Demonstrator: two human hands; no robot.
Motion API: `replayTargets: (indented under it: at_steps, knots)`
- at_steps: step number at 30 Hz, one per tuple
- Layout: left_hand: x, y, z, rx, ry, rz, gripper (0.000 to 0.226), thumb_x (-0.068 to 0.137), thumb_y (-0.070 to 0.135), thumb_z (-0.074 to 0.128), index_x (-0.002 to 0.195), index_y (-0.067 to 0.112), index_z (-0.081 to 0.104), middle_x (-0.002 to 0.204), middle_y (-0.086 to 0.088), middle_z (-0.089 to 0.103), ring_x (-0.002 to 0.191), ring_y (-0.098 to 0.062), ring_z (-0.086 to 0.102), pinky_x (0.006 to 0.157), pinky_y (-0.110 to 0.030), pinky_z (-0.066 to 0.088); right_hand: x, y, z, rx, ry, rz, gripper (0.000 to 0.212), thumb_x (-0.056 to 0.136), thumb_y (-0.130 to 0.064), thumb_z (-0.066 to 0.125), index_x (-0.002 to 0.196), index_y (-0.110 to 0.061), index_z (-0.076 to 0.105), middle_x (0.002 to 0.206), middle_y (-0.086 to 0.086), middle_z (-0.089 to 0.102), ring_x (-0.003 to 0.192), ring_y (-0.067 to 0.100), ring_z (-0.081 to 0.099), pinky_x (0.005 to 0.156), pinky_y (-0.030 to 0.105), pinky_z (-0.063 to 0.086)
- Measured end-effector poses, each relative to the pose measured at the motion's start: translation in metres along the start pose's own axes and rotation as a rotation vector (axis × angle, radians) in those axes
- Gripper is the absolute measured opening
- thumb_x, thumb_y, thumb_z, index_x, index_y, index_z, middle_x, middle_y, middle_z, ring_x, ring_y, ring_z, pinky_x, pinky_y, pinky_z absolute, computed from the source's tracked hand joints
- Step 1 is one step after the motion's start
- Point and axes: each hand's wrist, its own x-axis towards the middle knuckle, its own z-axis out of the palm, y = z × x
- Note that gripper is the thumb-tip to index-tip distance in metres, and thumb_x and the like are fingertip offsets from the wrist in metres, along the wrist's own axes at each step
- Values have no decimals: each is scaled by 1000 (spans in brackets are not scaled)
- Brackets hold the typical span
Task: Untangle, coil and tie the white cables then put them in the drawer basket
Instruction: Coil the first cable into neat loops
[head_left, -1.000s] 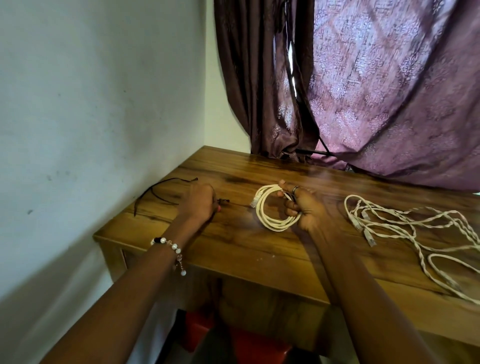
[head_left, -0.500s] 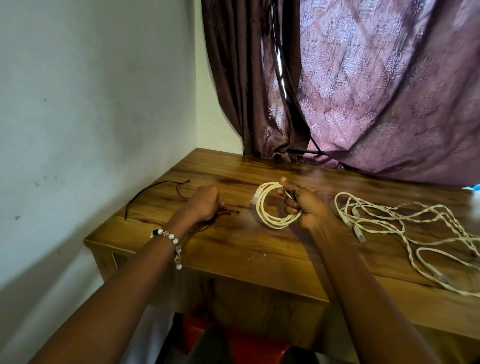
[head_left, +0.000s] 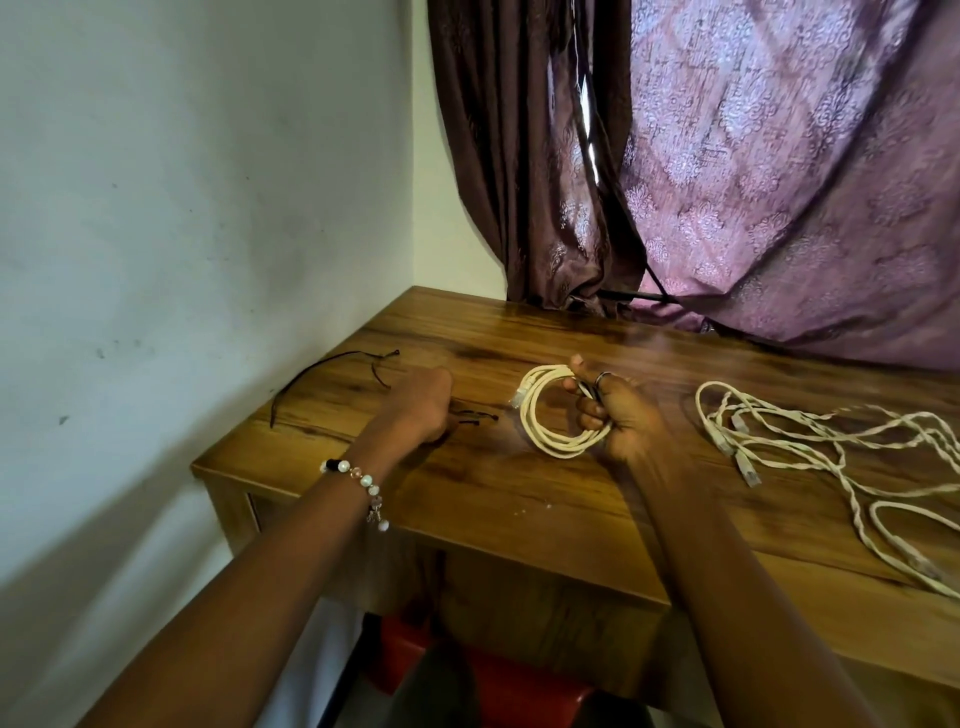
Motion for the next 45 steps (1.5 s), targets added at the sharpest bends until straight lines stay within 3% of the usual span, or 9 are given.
replayTargets:
  at_steps: [4, 6, 9, 12, 21, 25, 29, 34, 45]
  knots:
    - [4, -11, -8, -162, -163, -44, 28, 88, 23, 66, 69, 16, 48, 72, -2, 55, 62, -14, 50, 55, -26, 38, -2, 3, 4, 27, -45, 17, 25, 73, -25, 73, 78, -5, 57, 43, 1, 55, 24, 5, 26, 30, 11, 22]
    - [5, -19, -12, -502, -253, -107, 24, 89, 19, 65, 68, 10, 58, 62, -3, 58, 51, -11, 50, 45, -25, 37, -2, 1, 2, 37, -49, 17, 28, 69, -26, 73, 79, -5, 57, 40, 0, 53, 24, 5, 25, 30, 11, 22]
    - [5, -21, -23, -1031, -295, -200, 15, 87, 11, 66, 77, 1, 67, 58, -6, 65, 45, -10, 56, 38, -18, 43, 1, -4, -4, 34, -43, -7, 22, 81, -23, 68, 78, -6, 56, 44, -1, 53, 25, 4, 25, 29, 10, 21]
    - [13, -11, -30, -1272, -252, -200, 8, 81, 7, 68, 86, 1, 71, 69, -9, 70, 51, -9, 62, 42, -15, 47, 5, -10, -9, 49, -65, -77, 25, 73, -25, 71, 80, -7, 57, 62, 3, 59, 27, 3, 27, 28, 12, 22]
    - [44, 45, -28, -1425, -386, -141, 10, 84, 4, 67, 93, 3, 71, 77, -9, 74, 61, -12, 70, 51, -19, 55, 14, -39, -32, 52, -115, -203, 14, 80, -24, 67, 78, -13, 59, 72, 5, 57, 29, 2, 27, 29, 13, 22]
    - [60, 70, -17, -1466, -349, -150, 16, 85, -4, 64, 100, -6, 67, 69, -12, 72, 57, -15, 70, 50, -21, 56, 14, -45, -45, 72, -120, -234, 17, 79, -24, 65, 77, -9, 56, 67, 5, 58, 29, 2, 26, 29, 12, 21]
    - [82, 90, -5, -1495, -276, -153, 4, 85, -3, 64, 87, -5, 67, 61, -10, 70, 53, -14, 68, 50, -22, 56, 13, -43, -52, -16, -104, -219, 18, 78, -19, 65, 79, -3, 58, 65, 9, 59, 29, 3, 25, 32, 12, 18]
    - [95, 100, 16, -1581, -209, -117, 10, 87, 4, 64, 80, -4, 66, 59, -10, 68, 49, -14, 66, 51, -21, 56, 17, -42, -56, -158, 12, -292, 15, 86, -11, 65, 78, 2, 66, 62, 12, 62, 31, 5, 25, 35, 14, 17]
    - [89, 98, 23, -1546, -66, 49, 9, 80, -6, 68, 84, 2, 70, 72, -14, 71, 59, -19, 68, 64, -32, 61, 18, -40, -59, -115, 5, -373, 15, 83, -14, 65, 80, 0, 68, 60, 11, 62, 32, 6, 24, 42, 23, 9]
